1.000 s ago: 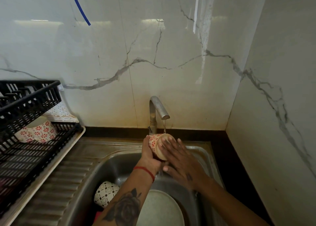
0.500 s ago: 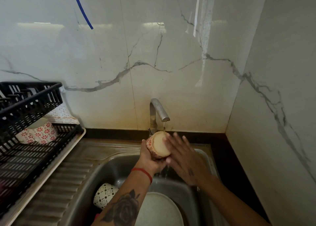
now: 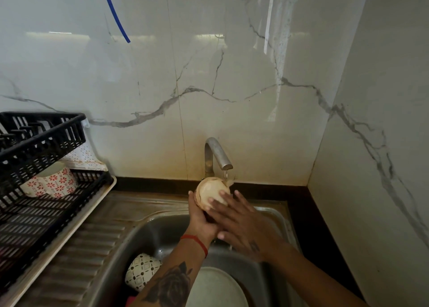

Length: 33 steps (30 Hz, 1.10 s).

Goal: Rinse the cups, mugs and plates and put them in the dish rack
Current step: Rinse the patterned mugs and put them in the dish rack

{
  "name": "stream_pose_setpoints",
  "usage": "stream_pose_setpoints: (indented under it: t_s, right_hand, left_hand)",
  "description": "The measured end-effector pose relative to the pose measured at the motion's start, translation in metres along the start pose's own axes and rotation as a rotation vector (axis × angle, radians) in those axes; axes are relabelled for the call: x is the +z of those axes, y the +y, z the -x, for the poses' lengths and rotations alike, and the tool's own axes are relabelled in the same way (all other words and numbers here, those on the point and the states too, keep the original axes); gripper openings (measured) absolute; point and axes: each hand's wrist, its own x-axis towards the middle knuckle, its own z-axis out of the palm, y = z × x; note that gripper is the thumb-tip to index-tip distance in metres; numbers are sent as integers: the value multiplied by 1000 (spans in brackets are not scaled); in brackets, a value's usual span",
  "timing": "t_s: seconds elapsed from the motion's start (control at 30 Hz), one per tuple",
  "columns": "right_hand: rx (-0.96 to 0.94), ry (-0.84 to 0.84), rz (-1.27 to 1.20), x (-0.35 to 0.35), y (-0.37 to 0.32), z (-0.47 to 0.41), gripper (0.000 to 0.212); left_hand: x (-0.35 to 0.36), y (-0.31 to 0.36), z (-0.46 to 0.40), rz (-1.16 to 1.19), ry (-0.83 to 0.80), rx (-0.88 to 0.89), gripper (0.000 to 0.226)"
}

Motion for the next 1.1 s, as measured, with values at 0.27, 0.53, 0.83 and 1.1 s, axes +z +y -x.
stream_pose_setpoints:
  t_s: [0.27, 0.53, 0.83, 1.1]
  right_hand:
    - [334, 55, -120, -2, -15, -28, 58]
    - [423, 532, -411, 14, -26, 13, 31]
    - [943, 194, -1152, 12, 1, -15, 90]
    - [850, 251, -1478, 21, -4, -19, 92]
  left_hand:
    - [11, -17, -11, -152, -162, 209, 55]
    - [9, -7, -9, -3, -163, -48, 84]
    - [3, -9, -4, -493, -214, 290, 81]
    - [-5, 13, 16, -879, -299, 460, 76]
